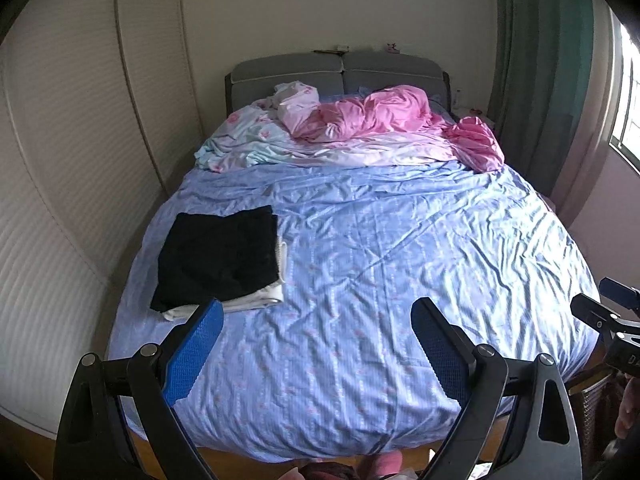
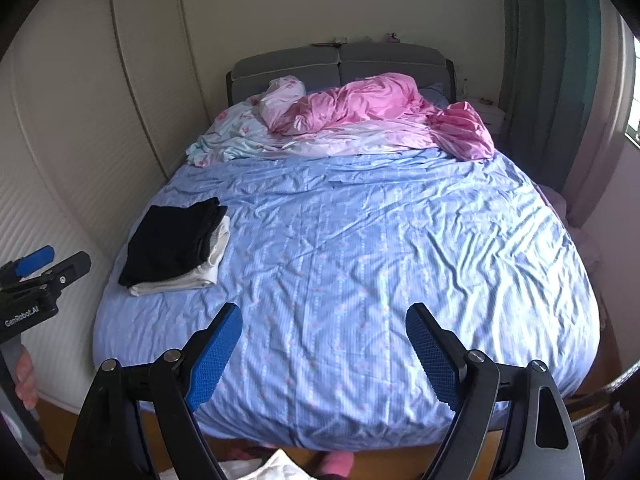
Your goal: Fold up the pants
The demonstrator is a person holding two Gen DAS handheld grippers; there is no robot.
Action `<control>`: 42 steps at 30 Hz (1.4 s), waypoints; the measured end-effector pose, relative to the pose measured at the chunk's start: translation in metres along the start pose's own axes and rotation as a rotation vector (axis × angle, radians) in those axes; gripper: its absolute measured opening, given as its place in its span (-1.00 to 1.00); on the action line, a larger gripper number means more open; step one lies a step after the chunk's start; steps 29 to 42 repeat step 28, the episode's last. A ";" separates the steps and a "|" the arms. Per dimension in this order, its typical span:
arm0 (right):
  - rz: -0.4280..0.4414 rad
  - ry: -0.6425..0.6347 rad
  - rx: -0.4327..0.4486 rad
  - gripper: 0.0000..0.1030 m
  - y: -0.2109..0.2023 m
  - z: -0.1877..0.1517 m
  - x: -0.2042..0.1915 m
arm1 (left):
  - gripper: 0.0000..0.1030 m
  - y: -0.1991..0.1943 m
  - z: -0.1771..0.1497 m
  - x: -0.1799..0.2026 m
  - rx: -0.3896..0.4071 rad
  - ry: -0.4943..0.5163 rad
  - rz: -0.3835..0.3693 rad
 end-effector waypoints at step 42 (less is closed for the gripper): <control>0.009 0.007 -0.027 0.65 -0.011 -0.012 0.038 | 0.85 -0.010 -0.005 0.053 0.014 0.059 0.031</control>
Point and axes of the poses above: each gripper's, at about its wrist camera, not at the fingertips, and y roughly the way its jaws point, x to its right, z to its top, the point moved 3 cm from there along y, roughly the way its jaws point, and after that the axes turned 13 degrees about x, right-handed, at the moved point
